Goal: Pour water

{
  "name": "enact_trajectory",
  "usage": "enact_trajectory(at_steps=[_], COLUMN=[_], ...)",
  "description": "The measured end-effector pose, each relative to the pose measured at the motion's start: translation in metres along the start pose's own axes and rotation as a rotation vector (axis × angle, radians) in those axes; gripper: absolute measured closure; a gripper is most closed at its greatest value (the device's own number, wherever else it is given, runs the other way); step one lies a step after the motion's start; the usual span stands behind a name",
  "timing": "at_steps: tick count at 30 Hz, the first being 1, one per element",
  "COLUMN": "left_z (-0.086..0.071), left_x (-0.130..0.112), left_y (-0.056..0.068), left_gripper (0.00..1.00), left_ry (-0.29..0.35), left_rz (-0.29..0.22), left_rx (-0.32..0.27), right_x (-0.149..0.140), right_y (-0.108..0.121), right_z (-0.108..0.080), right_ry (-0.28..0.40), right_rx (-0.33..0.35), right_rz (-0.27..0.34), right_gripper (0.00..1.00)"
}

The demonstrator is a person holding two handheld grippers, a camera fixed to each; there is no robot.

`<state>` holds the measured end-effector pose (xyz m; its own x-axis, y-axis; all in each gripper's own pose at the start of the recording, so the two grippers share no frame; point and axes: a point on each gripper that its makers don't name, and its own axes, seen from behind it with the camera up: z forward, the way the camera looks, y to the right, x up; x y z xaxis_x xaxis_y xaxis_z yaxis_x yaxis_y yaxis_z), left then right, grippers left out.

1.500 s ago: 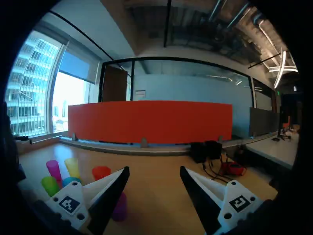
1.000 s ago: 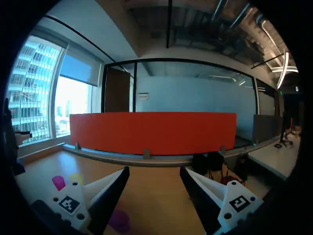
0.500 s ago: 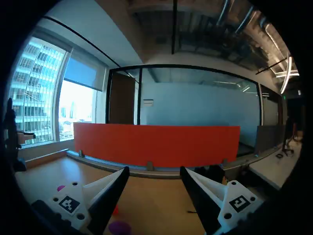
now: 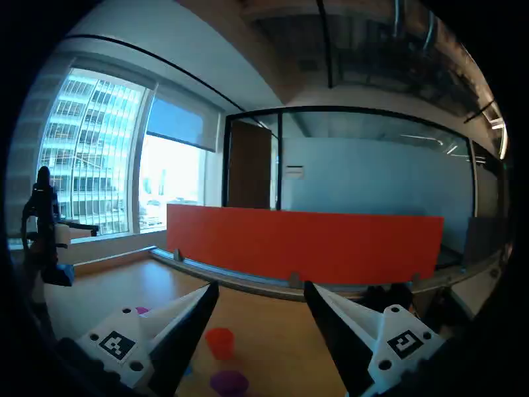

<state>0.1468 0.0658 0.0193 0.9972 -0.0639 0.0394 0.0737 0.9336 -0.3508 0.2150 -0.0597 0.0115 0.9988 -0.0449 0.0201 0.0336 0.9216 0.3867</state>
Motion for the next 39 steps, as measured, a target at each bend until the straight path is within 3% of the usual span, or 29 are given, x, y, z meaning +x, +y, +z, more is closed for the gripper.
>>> enact_trajectory(at_steps=[6, 15, 26, 39], left_z=[-0.002, -0.006, -0.011, -0.011], left_x=[0.005, 0.003, -0.036, -0.066], left_y=[0.022, 0.039, 0.067, 0.082], left_gripper=[0.04, 0.04, 0.04, 0.03], left_ry=[0.006, -0.002, -0.079, -0.147], left_rz=[-0.001, 0.051, 0.091, 0.102], left_rx=[-0.081, -0.150, -0.256, -0.343], right_x=[0.008, 0.012, 0.004, -0.016], right_y=[-0.025, -0.039, -0.054, -0.065], right_z=[0.000, -0.001, 0.002, 0.010], right_ry=[0.011, 0.004, -0.040, -0.118], right_rx=[0.113, 0.205, 0.288, 0.359], right_rz=[-0.022, -0.010, -0.029, -0.049], right_gripper=[0.00, 0.00, 0.00, 0.00])
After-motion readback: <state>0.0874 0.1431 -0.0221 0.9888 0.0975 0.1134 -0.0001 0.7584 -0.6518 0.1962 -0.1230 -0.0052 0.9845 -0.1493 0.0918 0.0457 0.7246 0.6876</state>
